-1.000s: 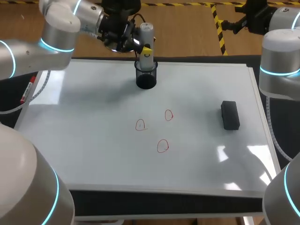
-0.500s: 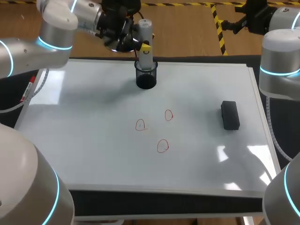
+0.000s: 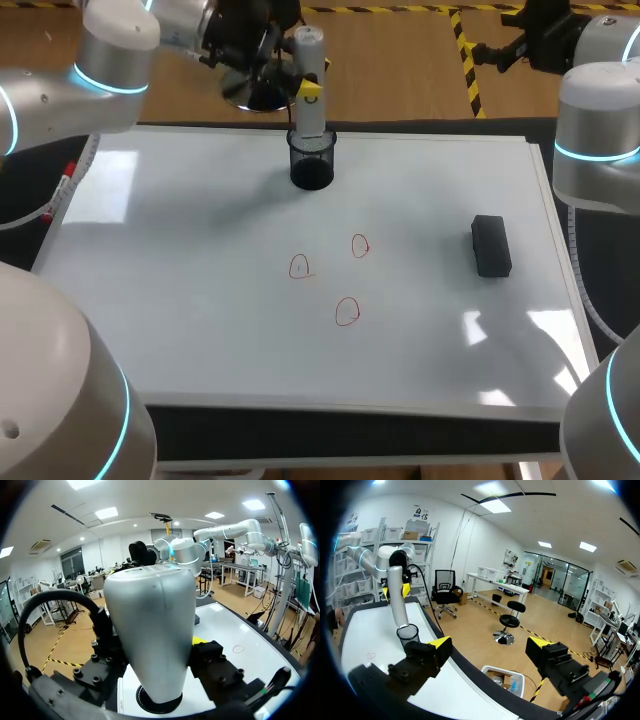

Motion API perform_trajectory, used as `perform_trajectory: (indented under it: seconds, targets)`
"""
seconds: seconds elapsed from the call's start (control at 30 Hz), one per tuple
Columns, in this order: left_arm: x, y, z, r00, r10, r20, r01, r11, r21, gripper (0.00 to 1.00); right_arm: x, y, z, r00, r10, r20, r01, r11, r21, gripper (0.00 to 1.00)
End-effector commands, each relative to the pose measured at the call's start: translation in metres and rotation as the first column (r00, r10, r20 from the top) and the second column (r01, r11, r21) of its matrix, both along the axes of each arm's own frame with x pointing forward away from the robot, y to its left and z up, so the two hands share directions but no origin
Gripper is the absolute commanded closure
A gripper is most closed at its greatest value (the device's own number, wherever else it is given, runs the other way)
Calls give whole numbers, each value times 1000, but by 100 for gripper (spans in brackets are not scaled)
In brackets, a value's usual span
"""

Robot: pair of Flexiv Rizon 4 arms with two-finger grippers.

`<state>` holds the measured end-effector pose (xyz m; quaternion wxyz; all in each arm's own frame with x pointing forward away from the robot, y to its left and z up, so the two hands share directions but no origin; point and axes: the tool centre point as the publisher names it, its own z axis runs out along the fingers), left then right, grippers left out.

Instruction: Pick up the inspection probe, press it on each red-marked spot on the whiteboard one by one, put down the probe, pick up the eraser, and wipe off all the red marks.

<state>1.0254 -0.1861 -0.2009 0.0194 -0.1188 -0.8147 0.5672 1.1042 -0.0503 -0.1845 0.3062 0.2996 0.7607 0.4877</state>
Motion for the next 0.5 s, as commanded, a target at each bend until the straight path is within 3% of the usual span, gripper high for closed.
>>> perform_trajectory:
  seconds: [0.03, 0.5]
  targets:
    - [-11, 2, 14, 1000, 12, 16, -12, 1000, 8, 100, 0, 0, 0, 1000, 0, 0, 0, 1000, 0, 0]
    - [-24, 1, 26, 1000, 4, 24, -5, 1000, 22, 100, 0, 0, 0, 1000, 0, 0, 0, 1000, 0, 0]
